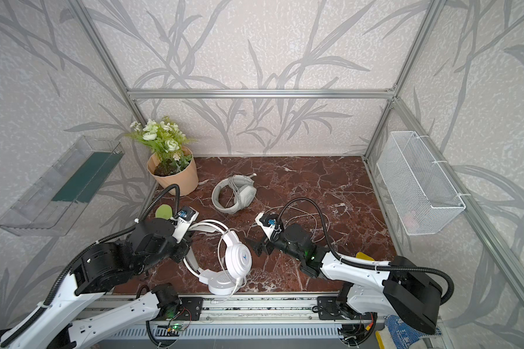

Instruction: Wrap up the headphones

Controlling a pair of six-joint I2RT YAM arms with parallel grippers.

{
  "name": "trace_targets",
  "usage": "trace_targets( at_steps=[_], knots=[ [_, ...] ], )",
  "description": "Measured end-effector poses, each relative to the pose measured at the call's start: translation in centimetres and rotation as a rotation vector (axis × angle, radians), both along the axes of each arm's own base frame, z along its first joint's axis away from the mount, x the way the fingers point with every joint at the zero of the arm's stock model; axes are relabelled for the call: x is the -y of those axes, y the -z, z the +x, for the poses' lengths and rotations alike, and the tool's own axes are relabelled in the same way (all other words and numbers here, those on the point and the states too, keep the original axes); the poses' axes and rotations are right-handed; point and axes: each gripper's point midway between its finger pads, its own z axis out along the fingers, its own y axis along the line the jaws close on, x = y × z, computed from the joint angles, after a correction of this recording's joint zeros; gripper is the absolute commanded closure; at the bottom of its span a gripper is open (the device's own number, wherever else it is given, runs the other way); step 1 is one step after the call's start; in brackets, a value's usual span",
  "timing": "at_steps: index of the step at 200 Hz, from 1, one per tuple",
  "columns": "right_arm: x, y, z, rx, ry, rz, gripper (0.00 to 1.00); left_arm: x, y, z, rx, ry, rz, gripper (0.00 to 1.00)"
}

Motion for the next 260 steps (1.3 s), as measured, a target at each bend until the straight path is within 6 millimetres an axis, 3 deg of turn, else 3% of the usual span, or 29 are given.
trace_targets(
  at_steps=[40,71,91,111,122,157,217,260],
  knots=[
    [-2.1,-0.6,0.9,0.043,-0.028,0.034,0.01,0.4,-0.1,-0.4,-0.011,0.023,-0.025,1.00],
    [-3.5,0.2,1.5,0.074,-0.045,0.069,0.00,0.7,0.0,-0.6,-0.022,0.039,-0.037,1.00],
    [-3.9,0.9,2.2,0.100,-0.030,0.073,0.18,0.9,0.0,-0.7,-0.029,0.049,-0.044,1.00],
    [-3.9,0.5,2.8,0.140,-0.004,0.071,0.50,1.0,0.1,-0.8,-0.034,0.055,-0.049,1.00],
    [-3.8,-0.4,3.1,0.172,0.015,0.085,0.65,1.1,0.0,-0.9,-0.035,0.059,-0.054,1.00],
    [-2.7,-4.5,3.7,0.281,0.082,0.106,1.00,1.0,0.4,-1.2,-0.039,0.063,-0.058,1.00],
    [1.9,-13.5,2.1,0.418,0.177,0.217,1.00,0.5,1.0,-0.2,-0.037,0.016,-0.002,1.00],
    [4.7,-17.5,-0.5,0.456,0.164,0.278,1.00,0.1,1.8,1.2,-0.039,-0.060,0.069,1.00]
  ],
)
